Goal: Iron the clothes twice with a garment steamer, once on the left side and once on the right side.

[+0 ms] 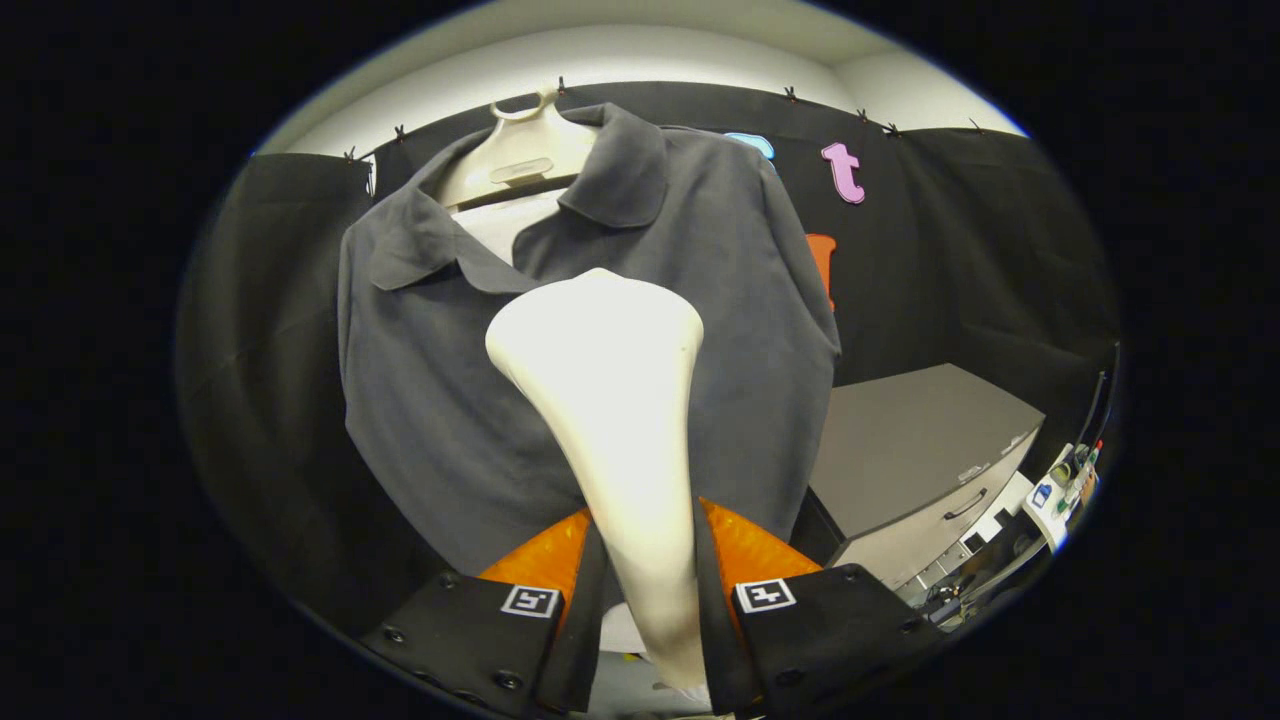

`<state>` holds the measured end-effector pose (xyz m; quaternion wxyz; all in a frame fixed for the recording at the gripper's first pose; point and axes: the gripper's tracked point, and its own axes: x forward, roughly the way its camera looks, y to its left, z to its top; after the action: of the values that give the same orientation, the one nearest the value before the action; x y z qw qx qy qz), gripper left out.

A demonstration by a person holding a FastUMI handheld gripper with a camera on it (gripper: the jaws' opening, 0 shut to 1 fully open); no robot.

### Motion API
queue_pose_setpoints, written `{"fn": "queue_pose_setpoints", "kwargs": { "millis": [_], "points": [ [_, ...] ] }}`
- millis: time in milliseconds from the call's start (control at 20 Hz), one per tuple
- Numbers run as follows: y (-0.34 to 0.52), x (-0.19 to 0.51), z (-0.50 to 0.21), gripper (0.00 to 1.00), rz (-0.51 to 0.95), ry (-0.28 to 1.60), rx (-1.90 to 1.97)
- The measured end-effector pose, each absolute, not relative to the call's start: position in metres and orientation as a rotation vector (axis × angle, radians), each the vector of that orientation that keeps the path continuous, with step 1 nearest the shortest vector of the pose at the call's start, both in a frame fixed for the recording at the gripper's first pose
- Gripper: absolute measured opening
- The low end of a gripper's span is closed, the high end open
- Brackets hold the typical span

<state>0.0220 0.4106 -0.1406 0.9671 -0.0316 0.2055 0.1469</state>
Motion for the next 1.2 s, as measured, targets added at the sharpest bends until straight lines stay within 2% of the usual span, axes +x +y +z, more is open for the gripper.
{"fn": "queue_pose_setpoints", "kwargs": {
  "millis": [450, 1200],
  "points": [
    [0.468, 0.016, -0.143, 0.5, 0.388, 0.409, -0.108],
    [0.502, 0.023, -0.207, 0.5, 0.443, 0.532, -0.17]
  ]
}}
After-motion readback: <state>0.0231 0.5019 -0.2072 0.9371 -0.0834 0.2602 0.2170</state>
